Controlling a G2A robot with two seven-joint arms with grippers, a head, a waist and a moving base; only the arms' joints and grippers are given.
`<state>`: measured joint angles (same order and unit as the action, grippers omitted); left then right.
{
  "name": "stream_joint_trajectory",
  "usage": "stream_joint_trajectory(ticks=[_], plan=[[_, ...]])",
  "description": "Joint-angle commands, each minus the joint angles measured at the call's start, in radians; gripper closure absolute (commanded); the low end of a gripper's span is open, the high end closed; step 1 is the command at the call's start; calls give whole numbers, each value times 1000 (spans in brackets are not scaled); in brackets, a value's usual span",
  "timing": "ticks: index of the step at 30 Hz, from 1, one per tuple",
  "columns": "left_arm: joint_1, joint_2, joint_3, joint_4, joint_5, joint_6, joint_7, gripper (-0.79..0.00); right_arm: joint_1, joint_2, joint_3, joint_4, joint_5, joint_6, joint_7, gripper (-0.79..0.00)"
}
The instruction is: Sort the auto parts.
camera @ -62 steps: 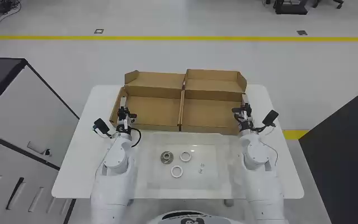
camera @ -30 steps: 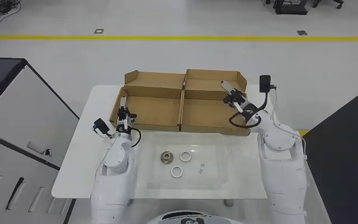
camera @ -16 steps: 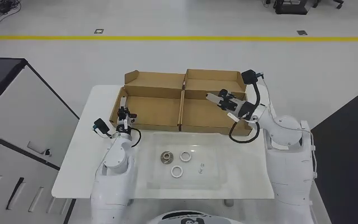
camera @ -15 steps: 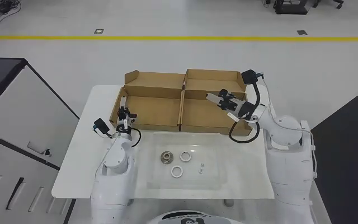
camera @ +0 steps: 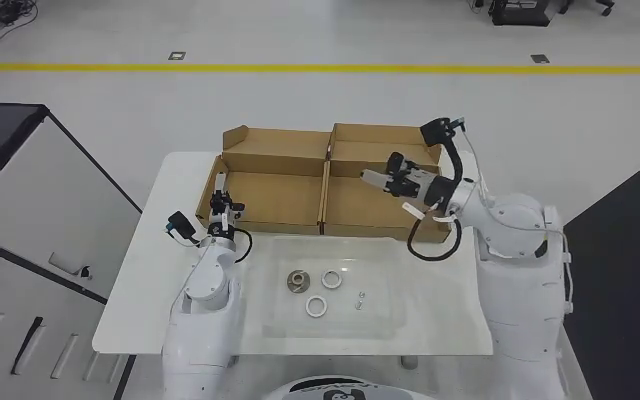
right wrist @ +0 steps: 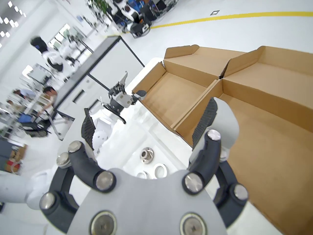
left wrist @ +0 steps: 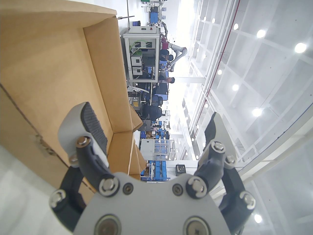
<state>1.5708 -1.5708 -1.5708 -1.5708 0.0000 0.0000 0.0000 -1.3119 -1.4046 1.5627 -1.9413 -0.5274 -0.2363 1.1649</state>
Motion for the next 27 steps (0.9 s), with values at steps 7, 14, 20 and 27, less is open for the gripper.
stream_joint_trajectory(ticks=[7,14,20,27], plan=[[0,0,0,0,0,0,0,-785,169,34,-103,-13,-2,-66,353,-785],[0,0,0,0,0,0,0,-785,320,117,-339,14,-28,-48,371,-785],[0,0,0,0,0,0,0,-785,452,227,-522,40,13,-48,371,-785],[0,0,0,0,0,0,0,-785,557,358,-679,14,120,-48,371,-785]])
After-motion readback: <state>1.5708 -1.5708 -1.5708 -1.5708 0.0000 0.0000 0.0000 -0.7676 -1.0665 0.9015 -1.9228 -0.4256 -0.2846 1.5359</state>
